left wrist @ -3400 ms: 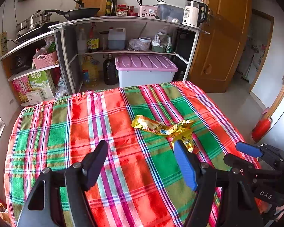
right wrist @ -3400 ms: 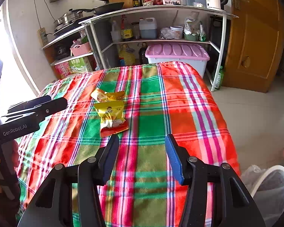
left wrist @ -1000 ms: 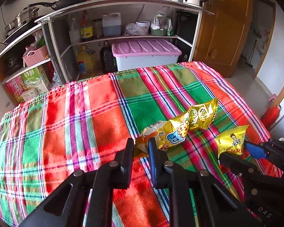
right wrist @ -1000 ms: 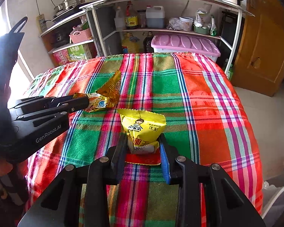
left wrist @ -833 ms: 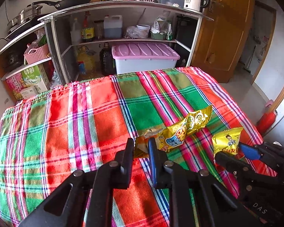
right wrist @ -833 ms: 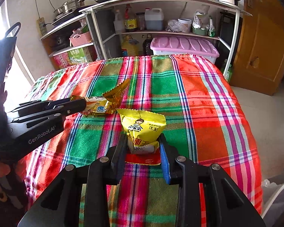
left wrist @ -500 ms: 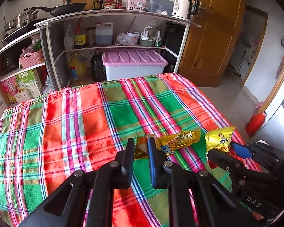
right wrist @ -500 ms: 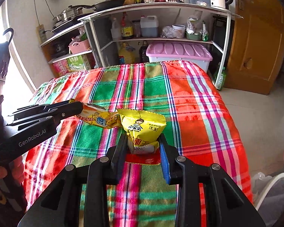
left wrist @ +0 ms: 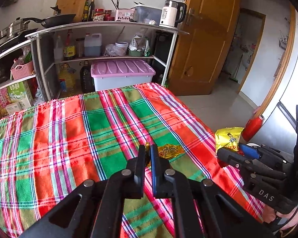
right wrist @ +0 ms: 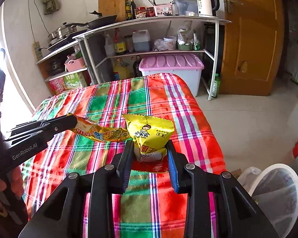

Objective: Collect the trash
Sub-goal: 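Carry the gold wrapper and yellow snack bag over the white bin with both tools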

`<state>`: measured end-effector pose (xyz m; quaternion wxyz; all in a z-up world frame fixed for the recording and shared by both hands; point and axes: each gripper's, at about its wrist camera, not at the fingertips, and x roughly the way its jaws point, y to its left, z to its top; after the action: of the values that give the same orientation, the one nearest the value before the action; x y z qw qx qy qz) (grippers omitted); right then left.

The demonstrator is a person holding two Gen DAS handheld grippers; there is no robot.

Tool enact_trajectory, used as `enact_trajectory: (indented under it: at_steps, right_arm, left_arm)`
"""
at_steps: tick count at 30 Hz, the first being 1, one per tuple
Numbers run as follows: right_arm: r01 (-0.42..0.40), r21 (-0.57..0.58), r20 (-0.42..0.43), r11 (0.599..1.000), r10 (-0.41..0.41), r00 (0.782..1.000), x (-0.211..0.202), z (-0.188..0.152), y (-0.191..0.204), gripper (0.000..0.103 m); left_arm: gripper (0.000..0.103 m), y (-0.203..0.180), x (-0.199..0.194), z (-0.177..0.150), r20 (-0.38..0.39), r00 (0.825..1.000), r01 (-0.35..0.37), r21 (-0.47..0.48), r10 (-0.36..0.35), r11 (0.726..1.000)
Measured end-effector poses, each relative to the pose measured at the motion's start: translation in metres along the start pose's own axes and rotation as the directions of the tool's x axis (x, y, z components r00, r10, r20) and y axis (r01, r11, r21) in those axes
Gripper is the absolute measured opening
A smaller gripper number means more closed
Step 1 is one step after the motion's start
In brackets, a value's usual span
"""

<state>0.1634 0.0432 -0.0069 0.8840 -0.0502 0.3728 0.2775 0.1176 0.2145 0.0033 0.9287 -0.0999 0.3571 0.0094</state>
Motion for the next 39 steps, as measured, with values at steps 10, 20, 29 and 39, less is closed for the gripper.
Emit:
enact_trajectory:
  at_steps: [10, 20, 29, 39]
  right_arm:
    - [0.029, 0.030, 0.038, 0.999, -0.030, 0.999, -0.031, -0.012, -0.021, 0.033]
    - [0.130, 0.121, 0.056, 0.984, -0.138, 0.989, -0.079, -0.037, -0.083, 0.033]
    - [0.226, 0.197, 0.038, 0.954, -0.238, 0.971, -0.118, -0.069, -0.141, 0.033]
    - [0.316, 0.268, -0.041, 0.910, -0.317, 0.947, -0.138, -0.112, -0.203, 0.033]
  left_arm:
    - [0.005, -0.036, -0.009, 0.002, 0.024, 0.997, 0.077, 0.016, -0.078, 0.997]
    - [0.005, -0.115, 0.000, -0.003, -0.001, 0.986, 0.168, 0.128, -0.169, 0.978]
    - [0.005, -0.189, 0.013, -0.012, -0.052, 0.966, 0.259, 0.187, -0.254, 0.947]
    - [0.005, -0.262, 0.039, -0.037, -0.159, 0.939, 0.338, 0.241, -0.306, 0.910]
